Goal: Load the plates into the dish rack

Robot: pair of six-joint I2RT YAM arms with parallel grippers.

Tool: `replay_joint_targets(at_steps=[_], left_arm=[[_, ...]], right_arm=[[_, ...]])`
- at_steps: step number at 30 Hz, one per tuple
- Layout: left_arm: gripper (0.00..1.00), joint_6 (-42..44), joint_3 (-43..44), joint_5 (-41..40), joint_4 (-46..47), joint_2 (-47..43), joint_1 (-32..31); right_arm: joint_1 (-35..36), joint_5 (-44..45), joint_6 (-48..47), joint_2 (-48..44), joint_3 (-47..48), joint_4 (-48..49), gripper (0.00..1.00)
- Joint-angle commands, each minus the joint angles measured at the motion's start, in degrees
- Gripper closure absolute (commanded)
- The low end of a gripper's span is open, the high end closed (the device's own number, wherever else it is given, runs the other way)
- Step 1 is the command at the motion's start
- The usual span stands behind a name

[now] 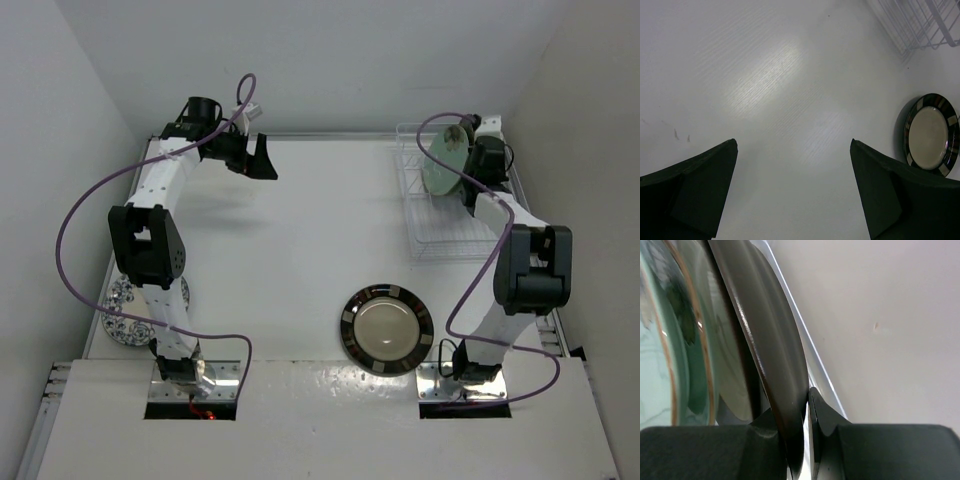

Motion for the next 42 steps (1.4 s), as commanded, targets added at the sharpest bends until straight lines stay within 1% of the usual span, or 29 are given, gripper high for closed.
replay_joint_targets(at_steps=[1,3,9,12,16,18,19,22,25,28,31,32,34,35,37,38,39,40,41,42], left_arm=[[0.0,0.76,-0.32,0.09,0.96,-3.45,-0.45],[0.0,0.76,-0.32,0.09,0.96,-3.45,-0.45],[0.0,0.76,-0.32,0.09,0.96,-3.98,-0.45],[0.0,0.76,-0.32,0.09,0.96,-3.98,-0.45],[0.0,0.76,-0.32,0.09,0.96,-3.98,-0.45],[0.0,0.76,-0.32,0.09,0.96,-3.98,-0.45],[0.0,0.76,-0.32,0.09,0.96,-3.98,-0.45],[0.0,0.76,-0.32,0.09,0.96,-3.98,-0.45],[0.0,0.76,-0.32,0.09,0.96,-3.98,-0.45],[0.0,0.76,-0.32,0.62,0.96,-3.98,-0.45],[0.0,1.46,-0.32,-0.52,0.96,-3.98,-0.45],[0.0,1.99,-0.32,-1.39,0.96,-3.98,-0.45],[0.0,3.39,0.64,-6.13,-0.44,-3.98,-0.97],[0.0,5.31,2.04,-11.45,-2.28,-3.98,-1.58],[0.0,6.82,3.36,-18.76,-4.31,-4.59,-1.59],[0.0,8.31,3.89,-22.72,-6.67,-4.6,-1.07],[0.0,8.32,4.51,-30.15,-7.91,-4.6,-0.37],[0.0,8.32,4.51,-33.19,-9.31,-4.6,1.9],[0.0,8.32,4.51,-35.91,-12.2,-4.6,3.58],[0.0,7.62,4.51,-38.81,-13.71,-3.81,5.6]], right_arm=[[-0.13,4.22,4.27,-1.06,1.1,12.82,1.0],[-0.91,3.69,6.89,-0.36,0.57,12.73,1.0],[-2.06,2.46,10.42,0.08,0.83,11.94,1.0],[-2.76,0.79,10.42,0.08,1.79,10.89,0.96],[-3.82,-0.96,11.56,0.35,3.21,8.0,0.65],[-3.82,-1.5,11.57,-1.05,2.42,7.11,0.6],[-3.82,-1.67,11.57,-1.24,2.07,7.28,0.55],[-3.91,-1.24,11.13,-2.9,1.27,7.19,0.51],[-3.91,-0.27,11.74,-5.01,1.18,5.0,0.48],[-3.73,0.44,12.53,-8.87,-0.21,3.24,0.44],[-2.42,4.29,14.29,-12.39,-1.01,1.75,0.39],[-2.15,6.05,14.38,-13.01,-1.01,1.13,0.36],[-0.67,8.94,13.76,-15.3,-0.4,-0.62,0.31],[-0.31,11.14,13.42,-15.82,-0.22,-1.68,0.25],[1.09,12.92,13.41,-18.37,1.0,-3.61,0.19],[1.45,11.7,13.5,-18.9,1.18,-5.88,0.13],[1.8,10.12,13.15,-21.17,2.58,-7.38,0.09],[2.24,8.19,13.41,-21.88,3.2,-9.23,0.06],[2.42,5.13,13.41,-23.54,4.69,-15.86,0.0],[2.51,-4.91,13.32,-23.91,5.22,-18.1,0.0]])
